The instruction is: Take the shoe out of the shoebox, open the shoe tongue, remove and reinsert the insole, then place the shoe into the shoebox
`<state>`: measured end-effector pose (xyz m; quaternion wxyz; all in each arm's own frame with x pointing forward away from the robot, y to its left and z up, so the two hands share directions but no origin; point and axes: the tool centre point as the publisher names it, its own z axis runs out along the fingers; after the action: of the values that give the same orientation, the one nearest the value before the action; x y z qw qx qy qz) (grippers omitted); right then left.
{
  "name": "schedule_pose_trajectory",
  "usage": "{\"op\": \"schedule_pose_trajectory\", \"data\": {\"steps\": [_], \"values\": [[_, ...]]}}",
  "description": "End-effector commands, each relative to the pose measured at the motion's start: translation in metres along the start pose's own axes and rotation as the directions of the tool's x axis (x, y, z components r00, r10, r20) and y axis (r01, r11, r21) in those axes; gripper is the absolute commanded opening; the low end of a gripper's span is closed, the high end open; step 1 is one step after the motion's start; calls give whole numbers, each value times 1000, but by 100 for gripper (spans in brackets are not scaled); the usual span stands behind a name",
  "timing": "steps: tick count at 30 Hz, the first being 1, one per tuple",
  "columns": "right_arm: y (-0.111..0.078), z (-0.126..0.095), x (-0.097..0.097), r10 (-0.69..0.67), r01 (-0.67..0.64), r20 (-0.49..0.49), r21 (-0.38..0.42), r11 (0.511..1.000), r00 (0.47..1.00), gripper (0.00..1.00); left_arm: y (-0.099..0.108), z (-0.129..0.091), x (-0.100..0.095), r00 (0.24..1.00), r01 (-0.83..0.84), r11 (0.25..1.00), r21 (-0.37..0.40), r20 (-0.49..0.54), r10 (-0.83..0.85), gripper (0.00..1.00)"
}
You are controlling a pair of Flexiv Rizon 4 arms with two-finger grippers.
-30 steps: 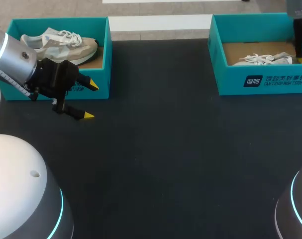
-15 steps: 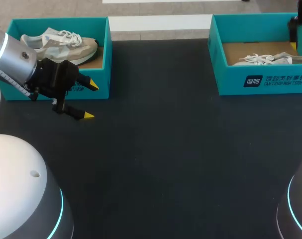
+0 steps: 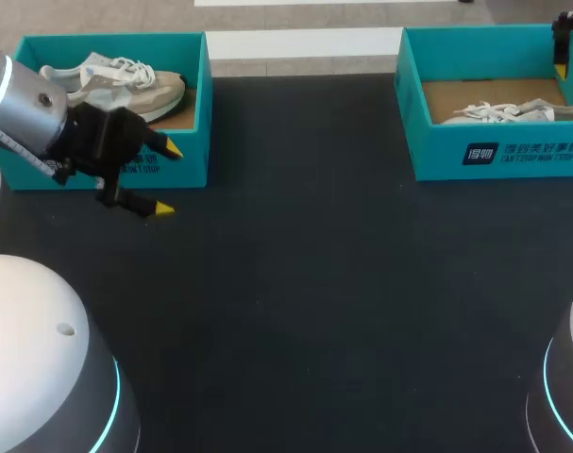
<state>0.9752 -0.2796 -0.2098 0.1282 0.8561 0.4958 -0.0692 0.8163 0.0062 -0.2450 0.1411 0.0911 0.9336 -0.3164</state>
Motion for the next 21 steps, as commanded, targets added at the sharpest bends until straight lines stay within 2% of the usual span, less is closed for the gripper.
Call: {"op": "schedule_pose_trajectory", "data": {"steps": [1, 4, 8, 9, 12, 21], "values": [[-3, 1, -2, 0, 0, -6, -26, 1000, 1000, 100, 0, -21, -25, 998, -62, 997, -56, -20, 61, 100], [-3, 1, -2, 0, 0, -6, -26, 1000, 1000, 100, 7, -32, -39, 987, -144, 988, -61, -77, 139, 100], [-3, 1, -2, 0, 0, -6, -26, 1000, 1000, 100, 21, -48, -55, 942, -297, 955, -16, -166, 290, 100], [-3, 1, -2, 0, 0, -6, -26, 1000, 1000, 100, 25, -53, -57, 913, -360, 933, -17, -214, 348, 100], [-3, 1, -2, 0, 0, -6, -26, 1000, 1000, 100, 37, -71, -60, 799, -436, 899, -48, -480, 362, 100], [-3, 1, -2, 0, 0, -6, -26, 1000, 1000, 100, 37, -71, -60, 799, -436, 899, -48, -480, 362, 100]]}}
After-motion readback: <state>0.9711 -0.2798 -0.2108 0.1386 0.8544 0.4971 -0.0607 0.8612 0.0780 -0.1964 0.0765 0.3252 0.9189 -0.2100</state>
